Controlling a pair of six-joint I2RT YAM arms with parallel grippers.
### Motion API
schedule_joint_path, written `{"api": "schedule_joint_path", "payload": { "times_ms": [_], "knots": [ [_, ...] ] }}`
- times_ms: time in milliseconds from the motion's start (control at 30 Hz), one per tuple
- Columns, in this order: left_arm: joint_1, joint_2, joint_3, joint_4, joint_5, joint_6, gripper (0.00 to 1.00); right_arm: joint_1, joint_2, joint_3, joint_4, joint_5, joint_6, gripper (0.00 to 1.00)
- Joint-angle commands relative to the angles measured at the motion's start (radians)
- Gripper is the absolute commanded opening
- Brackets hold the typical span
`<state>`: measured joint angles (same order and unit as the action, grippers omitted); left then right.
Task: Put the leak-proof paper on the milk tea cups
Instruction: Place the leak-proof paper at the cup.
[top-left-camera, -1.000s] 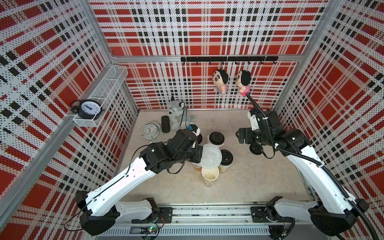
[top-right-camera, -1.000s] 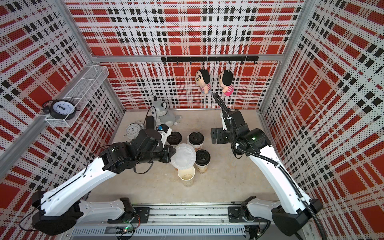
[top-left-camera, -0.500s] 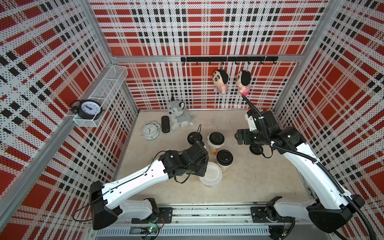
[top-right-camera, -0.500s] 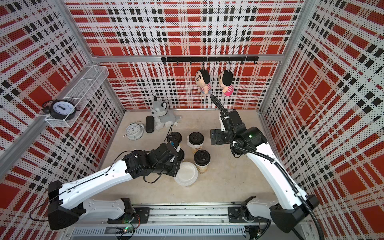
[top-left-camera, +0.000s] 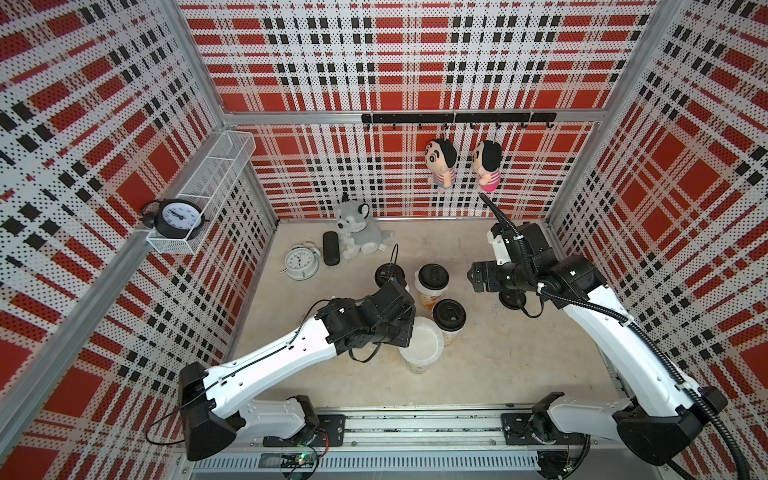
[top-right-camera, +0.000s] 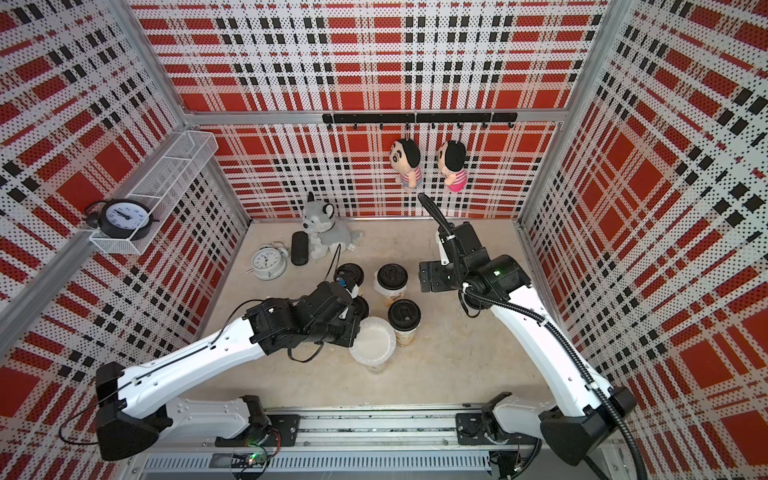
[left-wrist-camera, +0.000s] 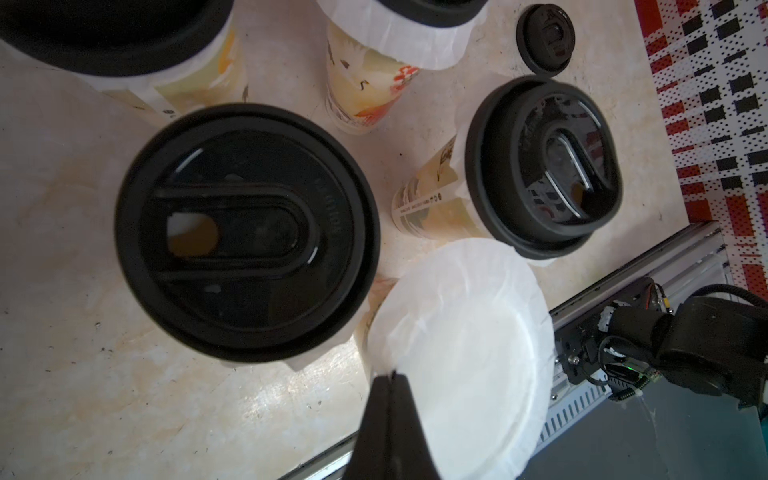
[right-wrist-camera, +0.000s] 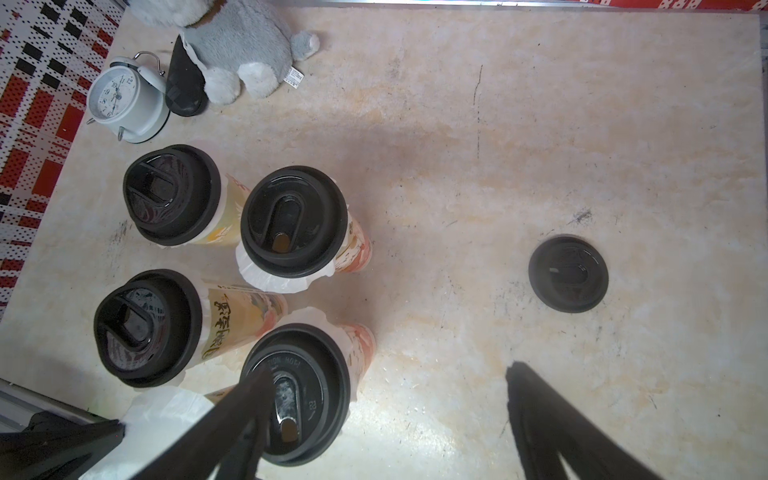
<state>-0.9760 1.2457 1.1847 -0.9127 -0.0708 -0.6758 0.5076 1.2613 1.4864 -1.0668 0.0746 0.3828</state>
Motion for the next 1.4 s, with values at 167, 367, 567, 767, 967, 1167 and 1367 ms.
{"api": "schedule_joint_path", "payload": {
  "times_ms": [167,367,567,767,967,1167,1367],
  "knots": [
    [0.016,-0.008,-0.014,0.032,0.002,0.017,0.0,-0.01,-0.002,-0.003,0.02,-0.013,-0.009,0.91],
    [0.016,-0.004,-0.028,0.033,0.016,0.019,0.0,-0.009,0.004,-0.003,0.022,-0.019,-0.009,0.91],
    [0.017,-0.008,-0.034,0.033,0.01,0.019,0.0,-0.01,0.007,-0.006,0.025,-0.022,-0.009,0.91],
    [0.022,-0.008,-0.036,0.041,0.005,0.021,0.02,-0.01,0.003,-0.012,0.027,-0.024,-0.009,0.91],
    [0.027,-0.007,-0.038,0.052,0.012,0.022,0.13,-0.011,0.001,-0.017,0.028,-0.025,-0.007,0.91],
    [0.026,-0.009,-0.042,0.054,0.016,0.024,0.25,-0.01,0.0,-0.021,0.03,-0.028,-0.006,0.91],
    [0.031,-0.015,-0.043,0.054,0.013,0.024,0.26,-0.01,-0.005,-0.026,0.031,-0.036,-0.004,0.92]
  ]
}}
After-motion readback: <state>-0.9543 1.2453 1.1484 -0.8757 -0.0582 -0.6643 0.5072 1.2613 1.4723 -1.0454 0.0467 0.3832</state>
